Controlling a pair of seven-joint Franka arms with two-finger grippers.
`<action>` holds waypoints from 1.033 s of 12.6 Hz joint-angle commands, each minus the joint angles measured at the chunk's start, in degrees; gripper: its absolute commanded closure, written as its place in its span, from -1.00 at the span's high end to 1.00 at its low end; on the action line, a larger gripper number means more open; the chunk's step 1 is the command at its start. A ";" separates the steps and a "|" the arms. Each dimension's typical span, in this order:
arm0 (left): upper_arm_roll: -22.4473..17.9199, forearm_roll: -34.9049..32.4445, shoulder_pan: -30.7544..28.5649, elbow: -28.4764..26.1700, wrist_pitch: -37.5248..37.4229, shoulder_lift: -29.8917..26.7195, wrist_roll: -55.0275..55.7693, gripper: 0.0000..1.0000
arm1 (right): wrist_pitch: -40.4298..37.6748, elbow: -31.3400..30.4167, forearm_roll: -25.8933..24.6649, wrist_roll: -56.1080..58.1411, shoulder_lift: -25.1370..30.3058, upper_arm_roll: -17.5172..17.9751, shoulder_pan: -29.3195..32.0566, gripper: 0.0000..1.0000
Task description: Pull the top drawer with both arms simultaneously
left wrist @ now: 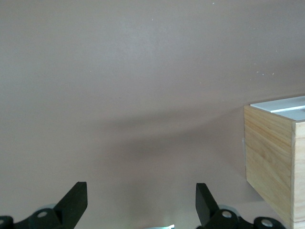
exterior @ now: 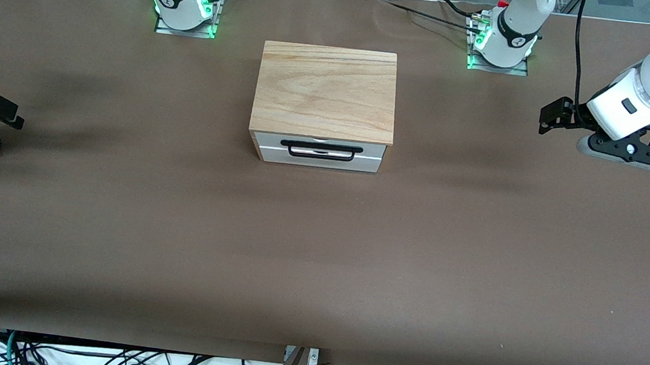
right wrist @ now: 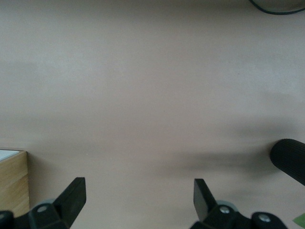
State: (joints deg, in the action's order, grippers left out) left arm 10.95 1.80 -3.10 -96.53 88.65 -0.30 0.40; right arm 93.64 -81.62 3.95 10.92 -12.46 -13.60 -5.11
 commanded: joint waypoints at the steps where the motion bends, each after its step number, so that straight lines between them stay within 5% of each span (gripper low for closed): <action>1: 0.47 0.92 -0.06 1.52 -2.51 0.73 -0.49 1.00 | -0.82 1.29 -0.70 -0.82 -0.28 0.16 0.36 1.00; 13: 0.39 1.45 0.03 2.66 -2.61 2.23 -0.23 1.00 | -0.83 1.29 -0.52 -0.47 -0.28 -0.11 0.80 1.00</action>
State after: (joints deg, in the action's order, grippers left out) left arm 11.27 1.86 -2.99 -96.35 87.36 0.60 0.40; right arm 93.64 -81.61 3.94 10.91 -12.46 -13.84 -4.56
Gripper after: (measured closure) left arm 0.000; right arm 0.000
